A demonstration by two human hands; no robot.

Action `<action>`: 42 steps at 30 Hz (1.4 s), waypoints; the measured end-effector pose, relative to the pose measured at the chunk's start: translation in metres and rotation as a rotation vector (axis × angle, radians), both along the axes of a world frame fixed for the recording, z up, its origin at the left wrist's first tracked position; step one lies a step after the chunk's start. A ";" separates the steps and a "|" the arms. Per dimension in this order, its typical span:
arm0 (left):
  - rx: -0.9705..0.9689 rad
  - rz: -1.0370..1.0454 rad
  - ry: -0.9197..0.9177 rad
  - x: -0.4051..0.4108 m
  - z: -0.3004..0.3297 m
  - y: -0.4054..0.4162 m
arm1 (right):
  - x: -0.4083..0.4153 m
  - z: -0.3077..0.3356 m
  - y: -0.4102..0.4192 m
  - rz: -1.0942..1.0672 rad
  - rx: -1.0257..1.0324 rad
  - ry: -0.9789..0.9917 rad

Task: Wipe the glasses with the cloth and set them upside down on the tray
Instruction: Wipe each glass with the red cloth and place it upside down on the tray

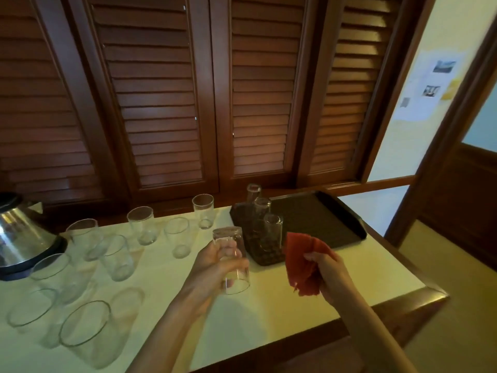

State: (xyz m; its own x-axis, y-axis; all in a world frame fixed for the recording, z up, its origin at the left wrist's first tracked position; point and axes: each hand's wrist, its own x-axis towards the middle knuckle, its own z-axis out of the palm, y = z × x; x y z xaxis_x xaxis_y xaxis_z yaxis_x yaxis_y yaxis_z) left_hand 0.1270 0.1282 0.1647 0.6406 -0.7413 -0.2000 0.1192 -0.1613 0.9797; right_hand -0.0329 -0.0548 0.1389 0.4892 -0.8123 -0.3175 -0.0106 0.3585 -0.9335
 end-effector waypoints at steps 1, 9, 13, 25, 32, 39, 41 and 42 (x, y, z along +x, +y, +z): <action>-0.008 -0.016 0.033 -0.004 0.001 -0.010 | -0.003 -0.002 -0.012 -0.052 -0.062 0.027; -0.032 -0.023 -0.028 -0.021 0.021 -0.120 | 0.020 -0.069 -0.111 0.268 -1.249 0.543; -0.070 0.102 -0.220 -0.007 0.031 -0.175 | 0.011 -0.095 -0.137 0.592 -1.344 0.763; 0.267 0.196 -0.651 0.095 0.030 -0.335 | 0.031 -0.119 -0.182 0.669 -1.363 0.603; 0.560 0.144 -0.677 0.120 -0.005 -0.375 | 0.032 -0.124 -0.186 0.635 -1.357 0.560; 0.650 0.109 -0.641 0.125 -0.030 -0.387 | 0.033 -0.126 -0.188 0.621 -1.367 0.528; 0.649 0.102 -0.628 0.125 -0.032 -0.389 | 0.033 -0.126 -0.188 0.614 -1.369 0.521; 0.649 0.097 -0.626 0.125 -0.032 -0.389 | 0.033 -0.127 -0.188 0.616 -1.369 0.519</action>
